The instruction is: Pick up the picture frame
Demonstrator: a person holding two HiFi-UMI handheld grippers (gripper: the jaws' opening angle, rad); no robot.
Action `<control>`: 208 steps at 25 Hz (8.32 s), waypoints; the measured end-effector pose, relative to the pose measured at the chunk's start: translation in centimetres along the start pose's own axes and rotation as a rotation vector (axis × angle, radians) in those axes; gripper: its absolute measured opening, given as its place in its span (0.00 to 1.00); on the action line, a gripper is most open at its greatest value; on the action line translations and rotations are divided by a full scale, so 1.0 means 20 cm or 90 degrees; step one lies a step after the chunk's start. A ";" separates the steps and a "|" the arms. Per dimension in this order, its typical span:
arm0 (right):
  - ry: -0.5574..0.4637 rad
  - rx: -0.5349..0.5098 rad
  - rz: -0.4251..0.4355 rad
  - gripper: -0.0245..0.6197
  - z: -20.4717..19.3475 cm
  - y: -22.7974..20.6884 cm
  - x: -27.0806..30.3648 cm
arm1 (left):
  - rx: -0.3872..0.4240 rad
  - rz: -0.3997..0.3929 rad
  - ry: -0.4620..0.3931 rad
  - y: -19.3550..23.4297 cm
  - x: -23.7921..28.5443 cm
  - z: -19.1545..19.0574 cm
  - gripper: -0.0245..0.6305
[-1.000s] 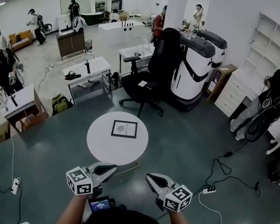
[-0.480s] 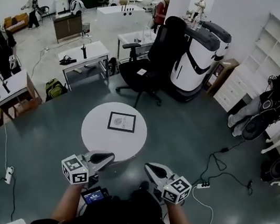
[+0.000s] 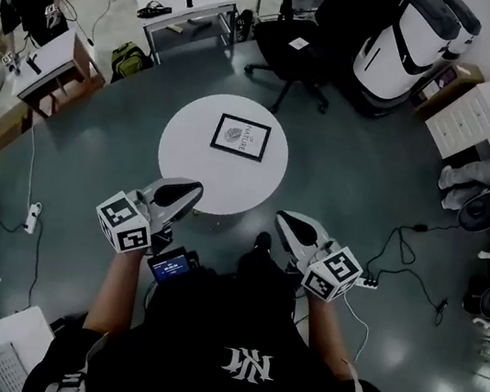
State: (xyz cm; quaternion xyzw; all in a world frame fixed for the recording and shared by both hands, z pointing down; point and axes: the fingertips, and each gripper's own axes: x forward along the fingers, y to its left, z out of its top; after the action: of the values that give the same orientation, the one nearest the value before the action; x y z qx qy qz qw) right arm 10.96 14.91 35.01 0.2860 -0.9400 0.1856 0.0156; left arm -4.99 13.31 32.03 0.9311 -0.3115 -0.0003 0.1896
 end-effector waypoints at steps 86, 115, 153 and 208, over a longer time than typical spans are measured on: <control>0.287 0.290 -0.247 0.27 -1.14 -1.99 1.46 | -0.277 0.067 0.378 2.36 0.99 -1.12 0.23; 0.331 0.270 -0.283 0.24 -1.38 -1.92 1.46 | -0.299 0.114 0.428 2.33 0.98 -1.44 0.23; 0.263 0.210 -0.304 0.16 -1.00 -1.88 1.49 | -0.282 0.168 0.324 2.26 0.92 -1.11 0.17; -0.313 -0.197 -0.107 0.15 1.48 -0.18 0.11 | 0.250 0.250 -0.199 -0.08 0.11 1.31 0.16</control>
State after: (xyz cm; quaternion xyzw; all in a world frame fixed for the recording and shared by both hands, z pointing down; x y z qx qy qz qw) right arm 13.45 0.36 8.95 0.3932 -0.9058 -0.0363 -0.1539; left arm -5.50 3.97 7.52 0.8607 -0.5048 -0.0463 -0.0478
